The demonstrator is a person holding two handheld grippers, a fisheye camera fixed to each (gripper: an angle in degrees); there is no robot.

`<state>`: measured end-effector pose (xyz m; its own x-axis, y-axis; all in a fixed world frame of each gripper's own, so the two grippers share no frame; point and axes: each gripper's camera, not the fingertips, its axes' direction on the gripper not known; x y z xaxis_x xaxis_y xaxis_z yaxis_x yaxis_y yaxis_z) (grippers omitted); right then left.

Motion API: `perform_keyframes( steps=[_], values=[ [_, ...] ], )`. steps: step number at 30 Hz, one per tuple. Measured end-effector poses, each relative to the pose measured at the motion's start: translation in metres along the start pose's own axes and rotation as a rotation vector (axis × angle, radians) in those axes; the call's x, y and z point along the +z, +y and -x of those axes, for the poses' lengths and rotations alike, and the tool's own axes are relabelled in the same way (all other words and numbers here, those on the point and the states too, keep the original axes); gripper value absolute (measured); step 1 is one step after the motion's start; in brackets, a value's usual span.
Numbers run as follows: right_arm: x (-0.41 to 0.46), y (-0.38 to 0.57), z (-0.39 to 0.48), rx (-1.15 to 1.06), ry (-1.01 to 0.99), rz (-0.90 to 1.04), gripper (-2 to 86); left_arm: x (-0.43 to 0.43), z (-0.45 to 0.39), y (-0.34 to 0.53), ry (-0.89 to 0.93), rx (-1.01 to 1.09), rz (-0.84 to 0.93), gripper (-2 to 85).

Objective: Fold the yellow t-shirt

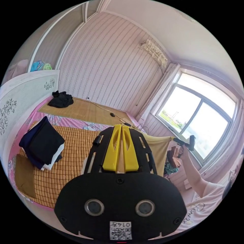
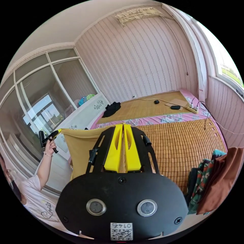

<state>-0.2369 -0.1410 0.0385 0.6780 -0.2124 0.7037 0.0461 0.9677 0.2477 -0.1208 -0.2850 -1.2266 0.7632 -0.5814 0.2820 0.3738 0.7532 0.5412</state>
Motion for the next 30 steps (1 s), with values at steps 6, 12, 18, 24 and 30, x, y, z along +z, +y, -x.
perform_keyframes(
  steps=[6, 12, 18, 24, 30],
  values=[
    [0.001, -0.031, 0.006, -0.092, -0.051, -0.139, 0.4, 0.018, -0.003, -0.048, -0.031, 0.089, -0.109, -1.0],
    [0.088, 0.034, -0.042, -0.056, 0.046, 0.206, 0.3, 0.1, 0.069, 0.036, -0.1, 0.087, 0.136, -1.0],
    [0.184, 0.122, -0.12, 0.222, 0.087, 0.491, 0.3, 0.227, 0.182, 0.194, -0.122, -0.094, 0.501, -1.0],
    [0.216, 0.175, -0.159, 0.35, 0.128, 0.694, 0.4, 0.286, 0.251, 0.327, -0.137, -0.222, 0.699, -1.0],
    [0.21, 0.188, -0.167, 0.316, 0.159, 0.81, 0.8, 0.297, 0.282, 0.391, -0.12, -0.225, 0.801, -0.9]
  ],
)
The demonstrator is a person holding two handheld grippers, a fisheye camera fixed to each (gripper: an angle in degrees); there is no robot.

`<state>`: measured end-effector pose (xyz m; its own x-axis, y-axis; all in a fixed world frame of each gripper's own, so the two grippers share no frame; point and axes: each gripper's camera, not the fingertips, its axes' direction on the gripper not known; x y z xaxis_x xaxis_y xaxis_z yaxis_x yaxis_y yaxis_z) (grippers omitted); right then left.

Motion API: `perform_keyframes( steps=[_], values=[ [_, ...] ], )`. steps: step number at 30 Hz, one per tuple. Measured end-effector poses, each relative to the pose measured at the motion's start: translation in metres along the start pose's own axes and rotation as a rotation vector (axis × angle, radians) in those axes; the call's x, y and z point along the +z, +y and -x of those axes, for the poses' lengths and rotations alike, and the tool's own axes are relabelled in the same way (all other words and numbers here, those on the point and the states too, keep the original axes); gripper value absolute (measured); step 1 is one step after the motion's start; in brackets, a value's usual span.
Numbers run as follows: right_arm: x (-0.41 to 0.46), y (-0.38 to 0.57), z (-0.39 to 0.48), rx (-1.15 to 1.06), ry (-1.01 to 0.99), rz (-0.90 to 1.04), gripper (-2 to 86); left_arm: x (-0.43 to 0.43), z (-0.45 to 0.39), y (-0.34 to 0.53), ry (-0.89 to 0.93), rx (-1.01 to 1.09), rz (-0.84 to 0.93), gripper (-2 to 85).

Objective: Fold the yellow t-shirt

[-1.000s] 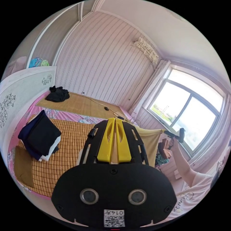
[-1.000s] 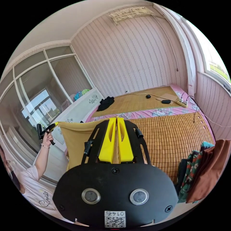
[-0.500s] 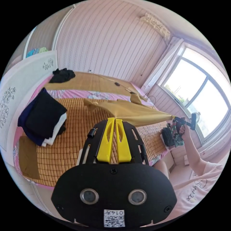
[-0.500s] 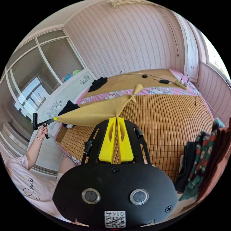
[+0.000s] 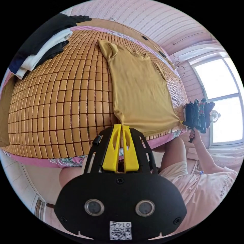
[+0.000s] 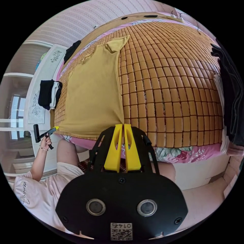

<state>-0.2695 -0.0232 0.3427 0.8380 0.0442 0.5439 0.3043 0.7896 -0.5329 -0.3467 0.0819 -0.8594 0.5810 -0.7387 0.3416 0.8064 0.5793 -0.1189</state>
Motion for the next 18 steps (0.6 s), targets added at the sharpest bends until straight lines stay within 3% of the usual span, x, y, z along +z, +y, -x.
perform_keyframes(
  steps=[6, 11, 16, 18],
  values=[
    [-0.013, -0.003, 0.006, -0.03, 0.103, -0.07, 4.6, 0.036, 0.019, 0.024, -0.059, 0.007, 0.043, 1.1],
    [0.005, -0.028, 0.017, -0.083, 0.184, 0.002, 11.2, 0.061, 0.023, 0.035, -0.1, 0.064, 0.036, 5.8],
    [0.001, -0.05, 0.007, 0.015, 0.176, 0.003, 7.6, 0.122, 0.031, 0.022, -0.148, 0.046, 0.165, 6.7],
    [-0.015, -0.054, -0.004, 0.035, 0.099, -0.007, 3.0, 0.135, 0.036, 0.016, -0.18, 0.037, 0.163, 2.5]
  ],
)
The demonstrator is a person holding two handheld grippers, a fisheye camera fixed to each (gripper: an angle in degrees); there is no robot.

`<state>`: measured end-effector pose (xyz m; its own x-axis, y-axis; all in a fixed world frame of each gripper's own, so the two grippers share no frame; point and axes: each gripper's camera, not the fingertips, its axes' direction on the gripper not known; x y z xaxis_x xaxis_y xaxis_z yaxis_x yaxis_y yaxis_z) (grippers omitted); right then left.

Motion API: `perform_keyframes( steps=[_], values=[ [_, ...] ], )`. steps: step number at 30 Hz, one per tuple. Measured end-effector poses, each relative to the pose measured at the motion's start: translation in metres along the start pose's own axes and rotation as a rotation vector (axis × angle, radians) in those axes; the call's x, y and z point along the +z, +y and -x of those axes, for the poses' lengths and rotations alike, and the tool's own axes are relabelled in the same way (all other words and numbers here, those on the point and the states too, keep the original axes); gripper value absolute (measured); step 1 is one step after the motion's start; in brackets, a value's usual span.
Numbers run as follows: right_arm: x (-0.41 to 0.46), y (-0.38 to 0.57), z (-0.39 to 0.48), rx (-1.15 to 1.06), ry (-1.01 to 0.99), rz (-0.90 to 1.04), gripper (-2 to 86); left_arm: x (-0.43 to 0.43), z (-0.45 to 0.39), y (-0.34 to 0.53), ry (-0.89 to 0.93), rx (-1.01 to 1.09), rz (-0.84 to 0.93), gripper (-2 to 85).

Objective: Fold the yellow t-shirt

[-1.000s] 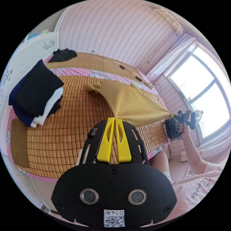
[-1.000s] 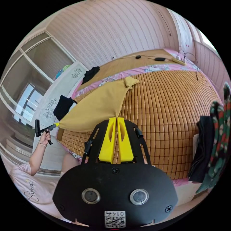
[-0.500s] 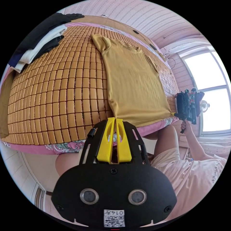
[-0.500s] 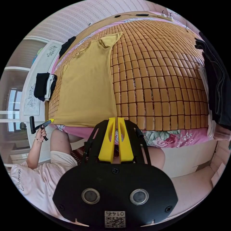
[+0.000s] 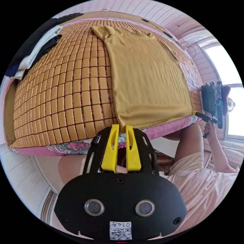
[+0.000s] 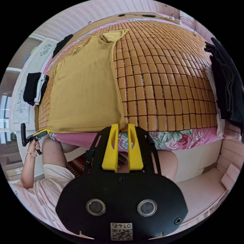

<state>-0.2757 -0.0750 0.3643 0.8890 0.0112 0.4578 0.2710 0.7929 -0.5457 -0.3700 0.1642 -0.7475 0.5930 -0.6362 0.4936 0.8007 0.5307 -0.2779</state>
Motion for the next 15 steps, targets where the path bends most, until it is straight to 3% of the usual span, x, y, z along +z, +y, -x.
perform_keyframes(
  steps=[3, 6, 11, 15],
  values=[
    [-0.024, -0.007, -0.024, 0.043, -0.23, 0.019, 1.6, 0.014, 0.004, -0.006, 0.009, 0.032, 0.062, 0.2],
    [-0.041, -0.015, -0.045, 0.077, -0.302, 0.035, 1.0, 0.01, 0.015, -0.003, 0.049, 0.067, 0.062, -0.5],
    [-0.028, -0.031, -0.05, 0.078, -0.266, 0.181, 0.9, 0.023, 0.046, 0.002, 0.188, 0.061, 0.104, -0.6],
    [-0.015, -0.035, -0.037, 0.053, -0.171, 0.204, 1.2, 0.071, 0.056, 0.009, 0.132, 0.057, 0.148, 0.6]
  ],
)
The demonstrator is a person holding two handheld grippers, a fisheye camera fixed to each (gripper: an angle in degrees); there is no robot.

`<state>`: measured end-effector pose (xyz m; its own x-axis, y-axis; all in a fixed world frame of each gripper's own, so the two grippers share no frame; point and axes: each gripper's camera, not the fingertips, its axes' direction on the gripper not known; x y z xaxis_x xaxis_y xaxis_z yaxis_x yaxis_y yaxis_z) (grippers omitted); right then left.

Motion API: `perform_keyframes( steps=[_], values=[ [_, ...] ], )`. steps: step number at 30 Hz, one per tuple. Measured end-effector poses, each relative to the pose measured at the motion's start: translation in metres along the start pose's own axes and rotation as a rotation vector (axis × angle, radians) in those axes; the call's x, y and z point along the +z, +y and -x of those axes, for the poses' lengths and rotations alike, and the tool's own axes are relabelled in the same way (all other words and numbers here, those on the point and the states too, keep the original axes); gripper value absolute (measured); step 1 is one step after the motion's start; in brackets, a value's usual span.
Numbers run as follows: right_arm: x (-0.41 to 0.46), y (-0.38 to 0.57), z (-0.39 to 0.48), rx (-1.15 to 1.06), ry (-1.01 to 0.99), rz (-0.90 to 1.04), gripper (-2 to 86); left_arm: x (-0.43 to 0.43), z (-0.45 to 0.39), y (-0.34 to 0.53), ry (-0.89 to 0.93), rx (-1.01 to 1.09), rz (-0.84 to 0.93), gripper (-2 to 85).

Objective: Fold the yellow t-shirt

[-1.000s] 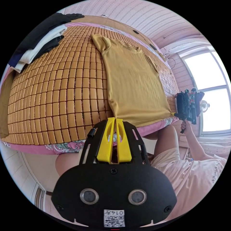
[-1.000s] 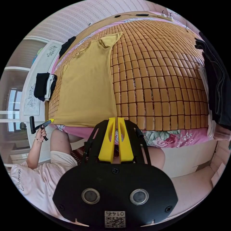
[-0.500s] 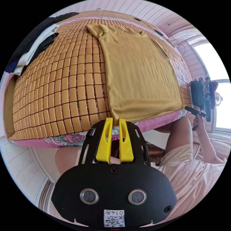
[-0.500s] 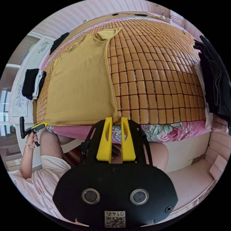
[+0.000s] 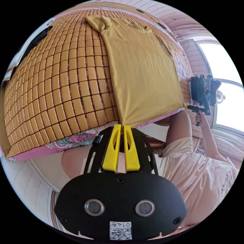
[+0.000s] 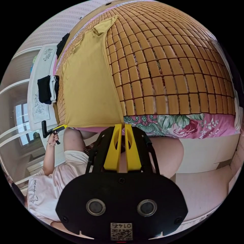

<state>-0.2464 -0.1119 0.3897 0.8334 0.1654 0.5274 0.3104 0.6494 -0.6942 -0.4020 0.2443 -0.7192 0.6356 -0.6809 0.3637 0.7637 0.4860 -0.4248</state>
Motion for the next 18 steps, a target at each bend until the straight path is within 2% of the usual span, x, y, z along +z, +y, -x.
perform_keyframes(
  steps=[4, 10, 13, 18],
  values=[
    [-0.003, 0.003, 0.011, -0.016, 0.047, -0.021, 1.8, 0.029, 0.006, 0.008, -0.028, -0.02, -0.021, 3.1],
    [-0.036, -0.007, 0.045, -0.122, 0.286, -0.06, 4.4, 0.03, 0.0, 0.031, -0.175, 0.032, -0.076, 5.3],
    [-0.058, -0.041, 0.071, -0.188, 0.354, -0.152, 4.7, 0.024, -0.013, 0.023, -0.222, 0.099, -0.127, 5.0],
    [-0.084, -0.157, 0.104, -0.199, 0.379, -0.352, 5.6, 0.045, -0.052, -0.052, -0.202, 0.279, -0.206, 4.7]
  ],
)
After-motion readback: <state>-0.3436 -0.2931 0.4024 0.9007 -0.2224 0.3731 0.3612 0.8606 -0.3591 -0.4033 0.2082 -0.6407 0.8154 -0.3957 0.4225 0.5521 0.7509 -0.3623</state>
